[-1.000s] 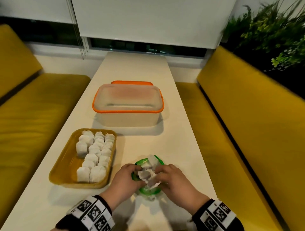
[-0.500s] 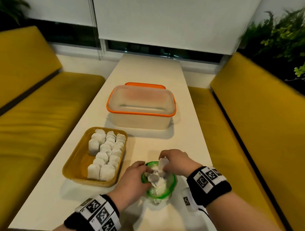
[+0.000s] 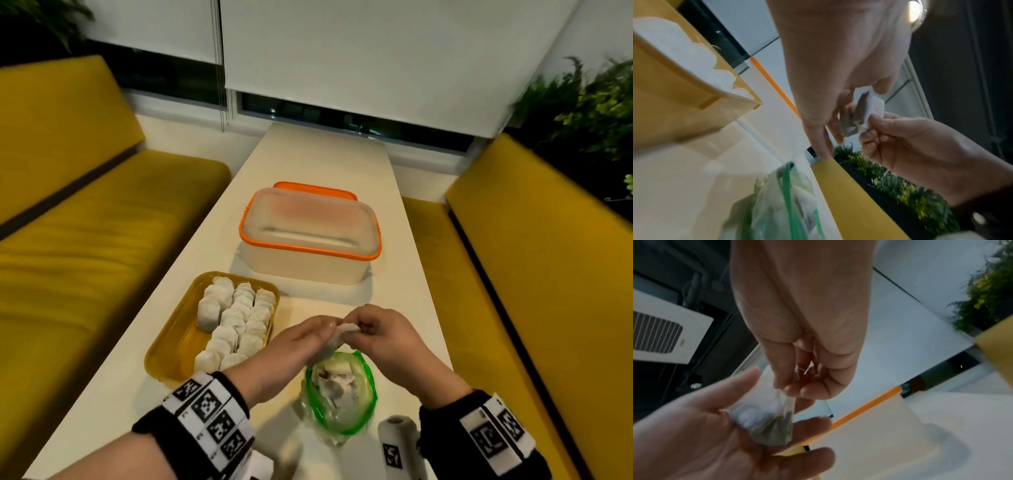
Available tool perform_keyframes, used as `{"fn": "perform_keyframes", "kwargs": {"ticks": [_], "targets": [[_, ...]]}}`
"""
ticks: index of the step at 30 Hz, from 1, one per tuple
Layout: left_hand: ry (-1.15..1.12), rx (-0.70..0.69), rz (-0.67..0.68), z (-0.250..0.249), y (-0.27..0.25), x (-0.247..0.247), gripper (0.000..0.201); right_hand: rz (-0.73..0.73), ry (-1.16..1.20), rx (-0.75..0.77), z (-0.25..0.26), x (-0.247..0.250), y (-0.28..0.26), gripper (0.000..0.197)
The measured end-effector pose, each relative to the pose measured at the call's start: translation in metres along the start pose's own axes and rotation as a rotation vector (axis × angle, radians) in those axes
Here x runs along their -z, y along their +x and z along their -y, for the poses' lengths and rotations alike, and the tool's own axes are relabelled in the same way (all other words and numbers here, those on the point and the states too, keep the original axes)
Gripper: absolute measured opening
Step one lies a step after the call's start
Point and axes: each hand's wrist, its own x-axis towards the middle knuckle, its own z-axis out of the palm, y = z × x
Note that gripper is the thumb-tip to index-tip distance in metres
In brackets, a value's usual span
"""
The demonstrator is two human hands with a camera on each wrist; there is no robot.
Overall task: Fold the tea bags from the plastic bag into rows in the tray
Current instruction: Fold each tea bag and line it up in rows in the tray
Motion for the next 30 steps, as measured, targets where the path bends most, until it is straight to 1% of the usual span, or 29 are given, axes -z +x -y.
{"fn": "perform_keyframes", "kwargs": {"ticks": [2,3,4,6,7,9,10,12,15,18,20,22,24,27,30], "targets": [[-0.244,0.102,0.112,-0.007,-0.005,0.006,0.038,-0.009,0.093,-0.028,0.010,-0.008,0.001,0.011],[-0.309,0.127,0.133,-0.010,-0.008,0.009,0.035,-0.035,0.100,-0.031,0.013,-0.013,0.002,0.014],[-0.336,0.136,0.126,-0.012,-0.010,0.014,0.030,-0.072,0.079,-0.029,0.016,-0.019,0.004,0.018],[-0.310,0.131,0.050,-0.013,-0.012,0.022,0.019,-0.155,-0.019,0.021,0.019,-0.030,0.007,0.025],[-0.271,0.120,-0.005,-0.011,-0.013,0.028,0.015,-0.186,-0.084,0.073,0.022,-0.037,0.010,0.024],[-0.175,0.089,-0.099,-0.008,-0.015,0.039,0.010,-0.198,-0.224,0.186,0.031,-0.048,0.015,0.012],[-0.132,0.076,-0.135,-0.006,-0.017,0.044,0.008,-0.174,-0.279,0.215,0.037,-0.052,0.018,0.009],[-0.074,0.060,-0.209,-0.002,-0.023,0.058,0.007,-0.077,-0.340,0.240,0.051,-0.061,0.027,0.008],[-0.091,0.051,-0.310,0.002,-0.034,0.082,0.007,0.046,-0.417,0.252,0.075,-0.076,0.041,0.008],[-0.121,0.036,-0.391,0.004,-0.049,0.111,0.013,0.105,-0.468,0.255,0.099,-0.096,0.059,0.016],[-0.140,0.022,-0.463,0.004,-0.060,0.133,0.016,0.127,-0.465,0.270,0.115,-0.111,0.071,0.017],[-0.161,0.013,-0.577,0.005,-0.069,0.154,0.023,0.154,-0.471,0.279,0.128,-0.125,0.083,0.018],[-0.187,0.027,-0.682,0.006,-0.077,0.173,0.027,0.216,-0.512,0.280,0.135,-0.140,0.097,0.018],[-0.251,0.011,-0.736,0.005,-0.088,0.191,0.021,0.331,-0.631,0.230,0.133,-0.164,0.120,0.016],[-0.271,-0.019,-0.746,0.006,-0.096,0.201,0.019,0.419,-0.747,0.129,0.121,-0.185,0.140,0.018]]}}
